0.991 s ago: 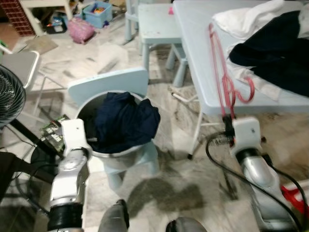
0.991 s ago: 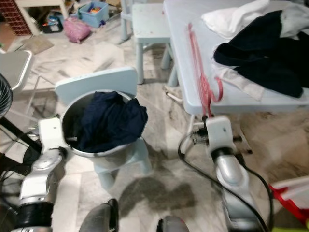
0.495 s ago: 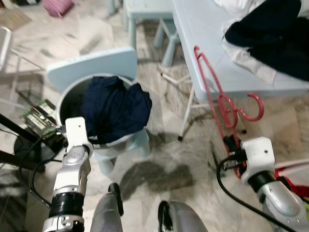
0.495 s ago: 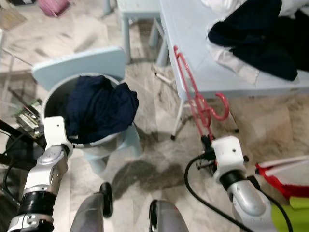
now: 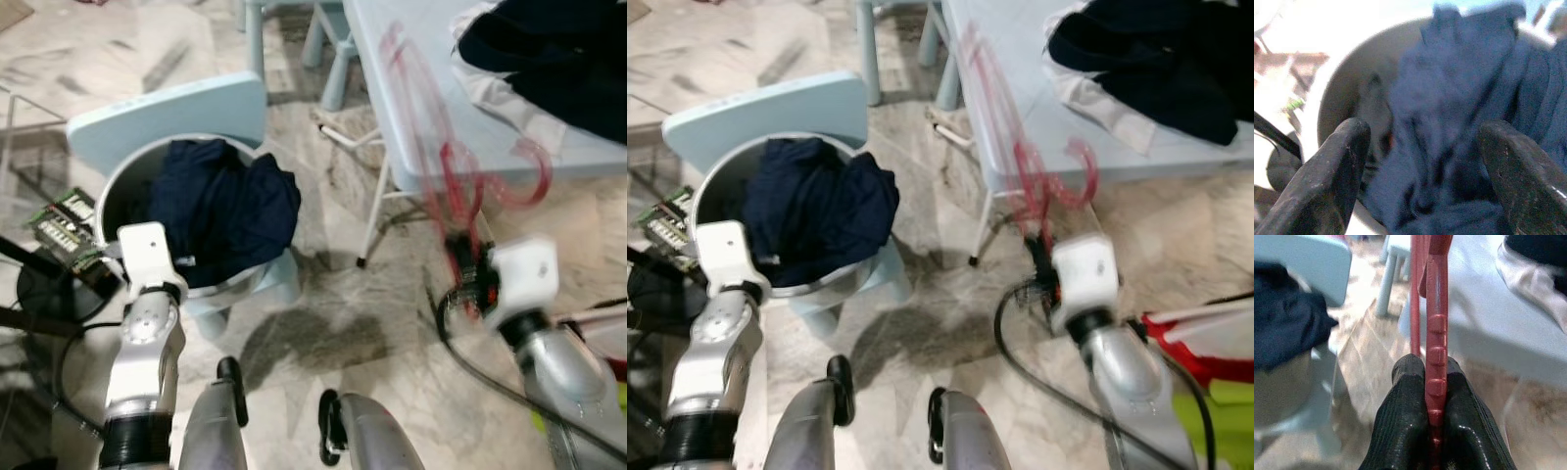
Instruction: Hang hanger
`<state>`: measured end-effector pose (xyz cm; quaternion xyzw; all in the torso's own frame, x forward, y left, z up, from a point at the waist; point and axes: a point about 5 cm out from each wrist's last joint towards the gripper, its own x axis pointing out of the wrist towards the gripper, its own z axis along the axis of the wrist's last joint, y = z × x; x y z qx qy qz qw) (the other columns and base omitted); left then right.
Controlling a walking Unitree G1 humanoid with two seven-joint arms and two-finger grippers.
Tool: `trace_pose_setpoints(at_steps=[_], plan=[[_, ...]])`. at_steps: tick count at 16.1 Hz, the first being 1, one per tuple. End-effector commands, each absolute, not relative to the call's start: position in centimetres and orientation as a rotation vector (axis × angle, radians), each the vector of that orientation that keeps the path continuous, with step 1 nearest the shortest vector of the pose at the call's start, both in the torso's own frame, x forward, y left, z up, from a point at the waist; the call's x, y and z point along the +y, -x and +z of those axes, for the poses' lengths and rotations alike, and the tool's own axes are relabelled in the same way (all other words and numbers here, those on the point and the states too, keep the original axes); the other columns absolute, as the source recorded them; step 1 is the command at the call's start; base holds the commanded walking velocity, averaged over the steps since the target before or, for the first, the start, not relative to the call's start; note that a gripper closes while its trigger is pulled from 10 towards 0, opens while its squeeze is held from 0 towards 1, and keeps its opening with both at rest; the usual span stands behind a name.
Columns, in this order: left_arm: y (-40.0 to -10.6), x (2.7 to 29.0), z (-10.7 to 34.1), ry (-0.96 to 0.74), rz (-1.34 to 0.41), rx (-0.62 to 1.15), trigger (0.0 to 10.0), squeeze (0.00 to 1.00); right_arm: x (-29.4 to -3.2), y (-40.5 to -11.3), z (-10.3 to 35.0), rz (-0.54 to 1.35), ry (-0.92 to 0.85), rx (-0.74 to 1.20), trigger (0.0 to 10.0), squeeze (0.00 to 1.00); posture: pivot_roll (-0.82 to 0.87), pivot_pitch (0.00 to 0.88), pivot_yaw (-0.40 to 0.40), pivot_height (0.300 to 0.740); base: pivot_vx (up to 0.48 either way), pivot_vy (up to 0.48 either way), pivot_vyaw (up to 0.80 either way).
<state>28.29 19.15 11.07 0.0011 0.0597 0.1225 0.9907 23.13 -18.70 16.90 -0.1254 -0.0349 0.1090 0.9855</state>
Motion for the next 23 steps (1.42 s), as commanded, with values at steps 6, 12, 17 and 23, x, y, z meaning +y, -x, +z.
trace_pose_setpoints(at_steps=[6,12,17,23], plan=[[-25.3,18.9,12.4,-0.065,0.200,0.044,10.0,0.00,-16.3,-26.5,15.3,0.208,0.171,-0.104,10.0,0.00,0.01,0.171,-0.031,0.740,0.000,0.000,0.08],[-27.1,18.2,13.4,-0.061,0.151,0.004,10.0,0.00,-16.6,-29.0,15.6,0.158,0.172,-0.179,10.0,0.00,0.02,0.116,0.003,0.740,0.000,0.000,0.27],[-27.7,18.2,13.5,-0.070,0.135,-0.003,10.0,0.00,-16.4,-28.9,15.2,0.156,0.167,-0.188,10.0,0.00,0.01,0.114,0.001,0.740,0.294,0.000,0.00],[-27.5,17.8,13.0,-0.054,0.134,0.011,10.0,0.00,-16.6,-29.0,15.3,0.172,0.184,-0.195,10.0,0.00,0.00,0.125,-0.009,0.740,0.345,0.000,0.00]])
